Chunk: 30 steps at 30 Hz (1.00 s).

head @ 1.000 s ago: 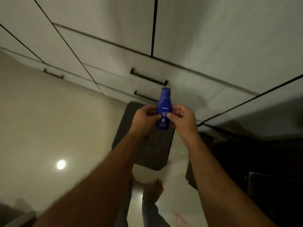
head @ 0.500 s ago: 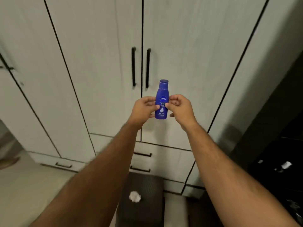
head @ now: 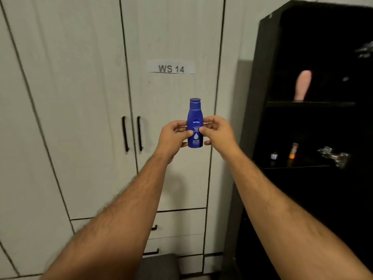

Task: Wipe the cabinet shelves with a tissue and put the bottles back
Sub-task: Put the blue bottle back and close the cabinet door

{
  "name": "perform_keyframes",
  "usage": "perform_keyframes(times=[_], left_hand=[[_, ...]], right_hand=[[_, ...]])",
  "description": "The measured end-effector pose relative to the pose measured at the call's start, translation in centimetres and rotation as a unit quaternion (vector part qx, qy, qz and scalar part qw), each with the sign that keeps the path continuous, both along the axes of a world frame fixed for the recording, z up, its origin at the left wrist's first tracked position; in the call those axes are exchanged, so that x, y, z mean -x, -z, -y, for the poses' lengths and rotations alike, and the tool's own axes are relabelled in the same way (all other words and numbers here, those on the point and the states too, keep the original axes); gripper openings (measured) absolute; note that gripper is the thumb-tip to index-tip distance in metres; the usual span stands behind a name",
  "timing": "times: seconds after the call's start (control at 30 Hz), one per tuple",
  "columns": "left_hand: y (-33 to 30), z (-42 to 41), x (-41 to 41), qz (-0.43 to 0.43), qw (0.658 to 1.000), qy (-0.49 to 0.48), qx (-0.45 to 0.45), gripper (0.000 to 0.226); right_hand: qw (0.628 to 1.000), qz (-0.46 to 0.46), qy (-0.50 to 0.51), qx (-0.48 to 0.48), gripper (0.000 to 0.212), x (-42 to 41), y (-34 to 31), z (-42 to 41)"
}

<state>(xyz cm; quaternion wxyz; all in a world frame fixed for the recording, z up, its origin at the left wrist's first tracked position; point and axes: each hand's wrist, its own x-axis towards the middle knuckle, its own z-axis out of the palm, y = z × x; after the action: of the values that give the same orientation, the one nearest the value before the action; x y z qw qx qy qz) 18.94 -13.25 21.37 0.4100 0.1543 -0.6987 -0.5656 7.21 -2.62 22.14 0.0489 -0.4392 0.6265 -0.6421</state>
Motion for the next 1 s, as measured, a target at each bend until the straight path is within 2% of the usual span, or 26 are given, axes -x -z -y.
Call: perform_keyframes(times=[0.33,0.6,0.77,1.0], left_hand=[[3.6,-13.4,11.0,0.027,0.995,0.096,-0.006,0.037],[7.4,-23.6,21.7,0.036,0.988,0.149,-0.034,0.034],[9.1,-26.0,25.4,0.056,0.988,0.144,-0.031,0.039],[12.4,-25.0,28.2,0.106,0.983,0.146,-0.044,0.038]], right_hand=[[0.996,0.015,0.081,-0.016,0.035,8.8,3.9,-15.9],[0.994,0.029,0.088,-0.062,0.026,18.7,6.7,-27.4],[0.991,0.061,0.094,-0.072,0.027,22.8,8.4,-29.5],[0.986,0.091,0.097,-0.098,0.027,25.6,12.4,-29.0]])
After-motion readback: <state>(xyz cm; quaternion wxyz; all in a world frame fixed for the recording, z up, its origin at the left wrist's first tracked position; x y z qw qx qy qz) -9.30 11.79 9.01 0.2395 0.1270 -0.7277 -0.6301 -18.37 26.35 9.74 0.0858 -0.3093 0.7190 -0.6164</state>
